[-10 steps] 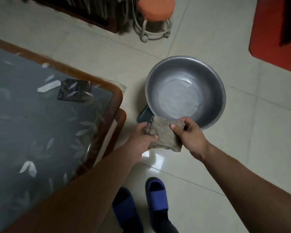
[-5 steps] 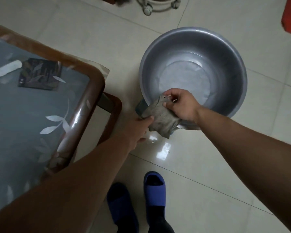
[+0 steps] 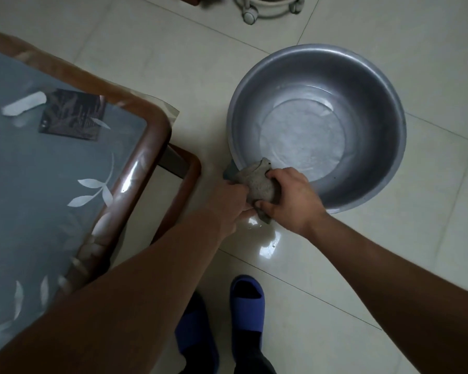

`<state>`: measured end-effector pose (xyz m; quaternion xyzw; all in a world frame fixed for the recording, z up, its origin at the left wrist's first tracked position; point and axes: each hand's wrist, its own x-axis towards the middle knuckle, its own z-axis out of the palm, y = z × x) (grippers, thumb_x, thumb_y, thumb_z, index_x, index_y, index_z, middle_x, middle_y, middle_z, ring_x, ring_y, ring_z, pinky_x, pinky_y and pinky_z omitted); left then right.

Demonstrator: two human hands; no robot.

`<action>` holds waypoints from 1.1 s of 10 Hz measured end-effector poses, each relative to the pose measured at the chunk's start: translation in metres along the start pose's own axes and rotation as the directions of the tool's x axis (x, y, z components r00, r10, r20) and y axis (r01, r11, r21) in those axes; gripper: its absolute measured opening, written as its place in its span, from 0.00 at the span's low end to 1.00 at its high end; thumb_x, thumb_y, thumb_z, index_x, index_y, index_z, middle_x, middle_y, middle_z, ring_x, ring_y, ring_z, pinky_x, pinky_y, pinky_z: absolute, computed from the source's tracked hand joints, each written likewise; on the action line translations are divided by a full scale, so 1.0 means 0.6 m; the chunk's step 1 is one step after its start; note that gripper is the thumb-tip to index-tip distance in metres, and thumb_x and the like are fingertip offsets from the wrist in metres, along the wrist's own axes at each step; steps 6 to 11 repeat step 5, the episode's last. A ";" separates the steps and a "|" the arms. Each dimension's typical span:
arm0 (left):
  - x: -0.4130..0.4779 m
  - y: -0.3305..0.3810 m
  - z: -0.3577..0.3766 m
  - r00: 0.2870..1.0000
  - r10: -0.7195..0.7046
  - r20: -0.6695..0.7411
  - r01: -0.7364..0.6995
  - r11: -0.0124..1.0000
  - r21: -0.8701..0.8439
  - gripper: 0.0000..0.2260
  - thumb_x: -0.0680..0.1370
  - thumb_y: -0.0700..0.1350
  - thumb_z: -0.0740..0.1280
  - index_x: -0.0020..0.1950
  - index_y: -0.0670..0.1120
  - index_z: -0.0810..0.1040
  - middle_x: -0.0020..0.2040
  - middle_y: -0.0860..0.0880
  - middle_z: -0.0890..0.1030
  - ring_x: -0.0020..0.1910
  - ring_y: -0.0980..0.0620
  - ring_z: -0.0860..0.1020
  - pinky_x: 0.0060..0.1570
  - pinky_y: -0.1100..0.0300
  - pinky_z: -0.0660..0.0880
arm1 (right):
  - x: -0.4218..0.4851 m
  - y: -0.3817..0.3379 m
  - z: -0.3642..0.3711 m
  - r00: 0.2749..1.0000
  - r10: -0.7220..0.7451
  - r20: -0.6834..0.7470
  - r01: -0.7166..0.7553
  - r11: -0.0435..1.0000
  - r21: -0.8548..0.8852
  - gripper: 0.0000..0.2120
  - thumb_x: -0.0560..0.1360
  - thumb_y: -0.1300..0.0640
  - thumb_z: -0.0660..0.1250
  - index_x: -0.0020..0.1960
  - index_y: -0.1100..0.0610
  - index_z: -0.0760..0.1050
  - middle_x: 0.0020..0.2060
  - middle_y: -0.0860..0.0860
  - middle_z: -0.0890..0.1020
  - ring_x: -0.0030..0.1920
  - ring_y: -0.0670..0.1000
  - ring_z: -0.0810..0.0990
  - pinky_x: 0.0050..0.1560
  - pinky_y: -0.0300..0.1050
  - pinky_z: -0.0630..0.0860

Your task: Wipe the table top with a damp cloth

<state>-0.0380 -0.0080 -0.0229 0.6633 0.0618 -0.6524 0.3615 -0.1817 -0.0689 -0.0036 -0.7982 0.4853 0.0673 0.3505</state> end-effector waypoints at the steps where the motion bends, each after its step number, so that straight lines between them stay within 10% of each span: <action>1: -0.016 0.015 0.006 0.999 -0.041 -0.017 0.043 0.992 0.116 0.15 0.81 0.38 0.61 0.68 0.39 0.73 0.62 0.38 0.81 0.59 0.40 0.82 0.61 0.42 0.79 | -0.002 -0.005 0.008 1.000 -0.005 -0.015 0.004 1.000 -0.029 0.31 0.71 0.46 0.73 0.70 0.52 0.69 0.63 0.53 0.75 0.63 0.57 0.73 0.65 0.54 0.71; 11: -0.115 0.003 -0.047 0.978 0.170 -0.120 -0.118 0.929 0.352 0.12 0.81 0.42 0.63 0.60 0.37 0.77 0.57 0.36 0.79 0.52 0.41 0.78 0.54 0.49 0.77 | -0.036 -0.006 -0.034 0.985 0.158 -0.070 -0.145 0.975 0.171 0.28 0.73 0.40 0.71 0.68 0.46 0.69 0.61 0.46 0.73 0.58 0.50 0.76 0.59 0.52 0.76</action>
